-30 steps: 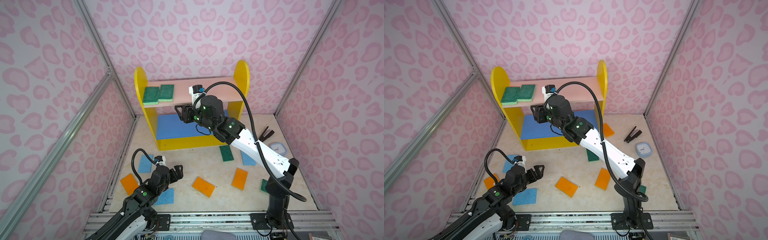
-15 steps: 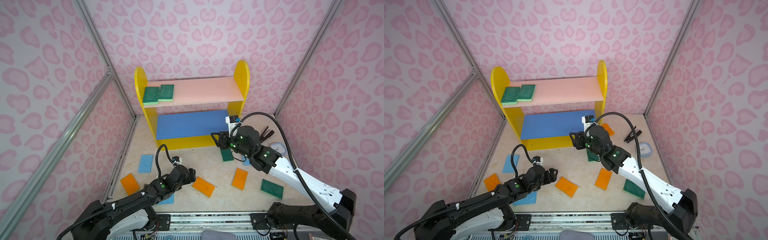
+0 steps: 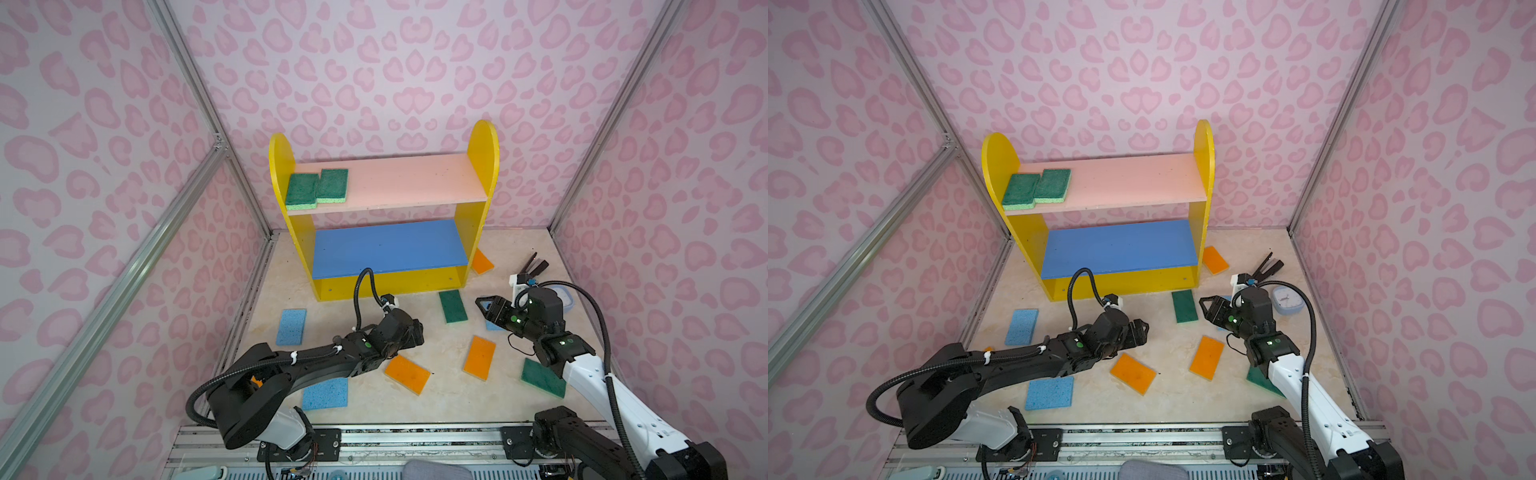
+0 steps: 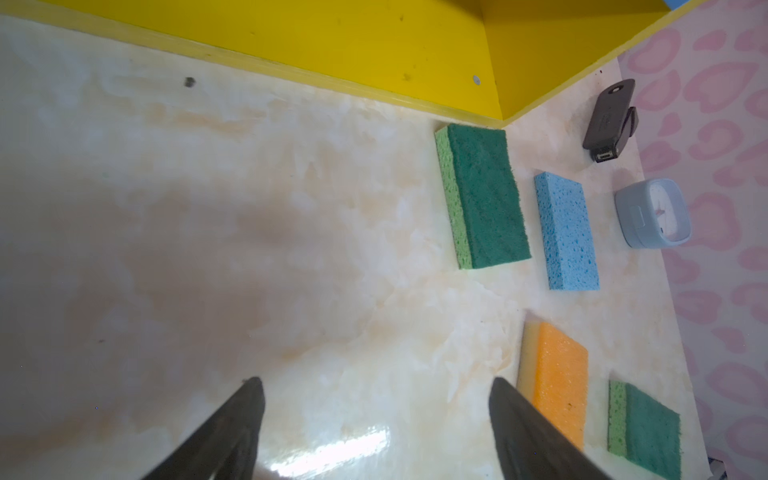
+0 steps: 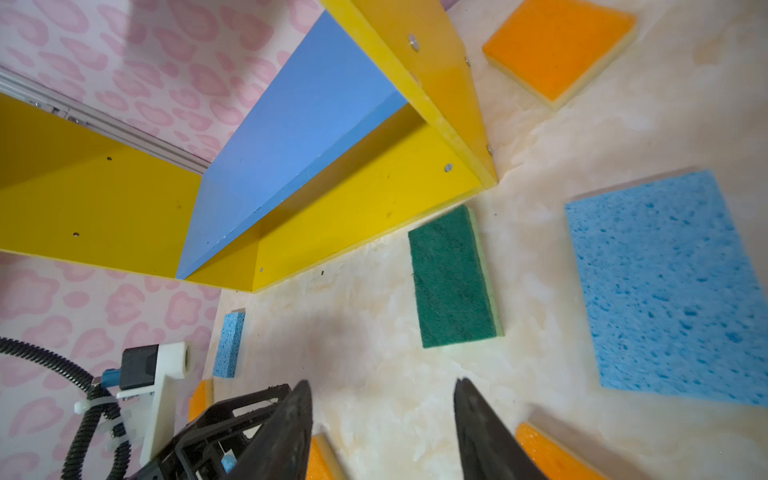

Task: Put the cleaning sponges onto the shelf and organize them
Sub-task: 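Lower the left gripper over the green sponge while the right gripper waits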

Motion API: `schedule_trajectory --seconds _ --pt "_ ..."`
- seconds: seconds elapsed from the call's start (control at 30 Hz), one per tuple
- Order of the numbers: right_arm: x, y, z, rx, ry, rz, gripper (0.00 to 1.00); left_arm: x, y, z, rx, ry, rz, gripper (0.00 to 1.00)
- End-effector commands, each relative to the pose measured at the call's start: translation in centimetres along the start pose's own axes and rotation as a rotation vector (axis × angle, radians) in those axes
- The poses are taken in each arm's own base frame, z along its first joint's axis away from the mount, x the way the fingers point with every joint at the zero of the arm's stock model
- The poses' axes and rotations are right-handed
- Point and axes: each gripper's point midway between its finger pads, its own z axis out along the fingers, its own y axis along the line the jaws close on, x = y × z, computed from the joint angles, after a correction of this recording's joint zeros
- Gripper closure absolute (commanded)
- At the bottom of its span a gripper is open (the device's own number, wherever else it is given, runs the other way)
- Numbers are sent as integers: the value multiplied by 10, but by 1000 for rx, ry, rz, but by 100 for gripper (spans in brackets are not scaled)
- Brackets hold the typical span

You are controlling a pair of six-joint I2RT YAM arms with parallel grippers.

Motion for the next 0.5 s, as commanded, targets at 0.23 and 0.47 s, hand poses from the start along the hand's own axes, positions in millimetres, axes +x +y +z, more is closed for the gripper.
schedule_trajectory --seconds 0.23,0.47 --pt "2 -20 7 -57 60 87 46 -13 -56 50 74 -10 13 20" --pt "2 -29 9 -42 49 101 45 -12 -75 84 74 17 31 32"
